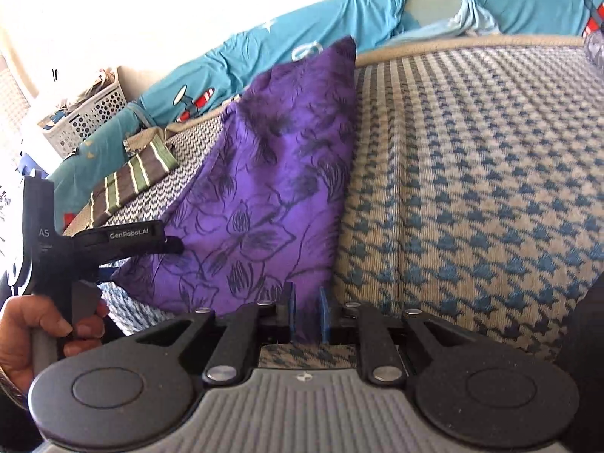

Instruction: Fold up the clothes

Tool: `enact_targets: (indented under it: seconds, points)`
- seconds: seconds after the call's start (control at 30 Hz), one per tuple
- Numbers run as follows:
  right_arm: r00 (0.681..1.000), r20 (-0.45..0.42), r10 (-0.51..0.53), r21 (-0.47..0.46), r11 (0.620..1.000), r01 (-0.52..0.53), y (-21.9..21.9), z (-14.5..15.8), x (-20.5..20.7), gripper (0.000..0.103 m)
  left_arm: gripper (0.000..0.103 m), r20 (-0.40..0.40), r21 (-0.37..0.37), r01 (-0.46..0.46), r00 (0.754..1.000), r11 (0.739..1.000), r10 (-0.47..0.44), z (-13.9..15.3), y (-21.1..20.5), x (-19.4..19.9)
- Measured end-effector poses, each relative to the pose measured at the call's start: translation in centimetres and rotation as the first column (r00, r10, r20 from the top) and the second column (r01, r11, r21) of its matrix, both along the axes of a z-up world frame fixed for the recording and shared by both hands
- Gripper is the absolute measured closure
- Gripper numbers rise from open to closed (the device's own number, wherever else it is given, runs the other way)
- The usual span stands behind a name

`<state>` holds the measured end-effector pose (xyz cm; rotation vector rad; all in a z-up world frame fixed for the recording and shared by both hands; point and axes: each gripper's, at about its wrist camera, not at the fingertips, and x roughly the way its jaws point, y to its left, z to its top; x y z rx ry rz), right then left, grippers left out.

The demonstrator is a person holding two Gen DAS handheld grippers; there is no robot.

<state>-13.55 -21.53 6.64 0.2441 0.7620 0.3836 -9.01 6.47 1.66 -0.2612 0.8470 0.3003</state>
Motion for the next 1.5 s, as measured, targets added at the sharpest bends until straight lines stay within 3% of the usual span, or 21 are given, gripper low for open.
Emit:
enact_targets:
  seconds: [0.13, 0.47, 0.67, 0.93, 1.33, 1.5]
  points:
    - [0.998, 0.044, -0.055, -0.013, 0.998, 0.056, -0.3, 0.5, -0.1, 0.088, 0.0, -0.001, -0.021, -0.025, 1.0, 0.999, 0.025, 0.0, 0.6, 0.6]
    - [0.999, 0.022, -0.036, -0.02, 0.999, 0.037, -0.2, -0.1, 0.0, 0.083, 0.0, 0.056, 0.045, -0.005, 0.998, 0.999, 0.002, 0.8, -0.9, 4.4]
    - [0.999, 0.002, -0.036, -0.022, 0.999, 0.036, -0.2, -0.6, 0.3, 0.077, 0.0, 0.051, 0.082, -0.003, 0.999, 0.997, -0.001, -0.3, -1.2, 7.0]
    - [0.999, -0.023, -0.033, -0.024, 0.999, 0.033, 0.1, -1.1, 0.7, 0.072, 0.0, 0.042, 0.118, -0.059, 0.998, 0.991, 0.054, -1.4, -0.2, 6.8]
    - [0.998, -0.057, -0.039, 0.001, 0.999, 0.04, -0.2, -1.5, 1.1, 0.071, 0.0, 0.053, 0.05, -0.135, 0.99, 0.99, 0.132, -0.9, 1.2, 5.5]
    - [0.996, -0.075, -0.047, 0.023, 0.999, 0.049, -0.4, -1.7, 1.3, 0.07, 0.0, 0.112, 0.041, -0.067, 0.992, 0.997, 0.062, 0.3, 0.1, 5.8]
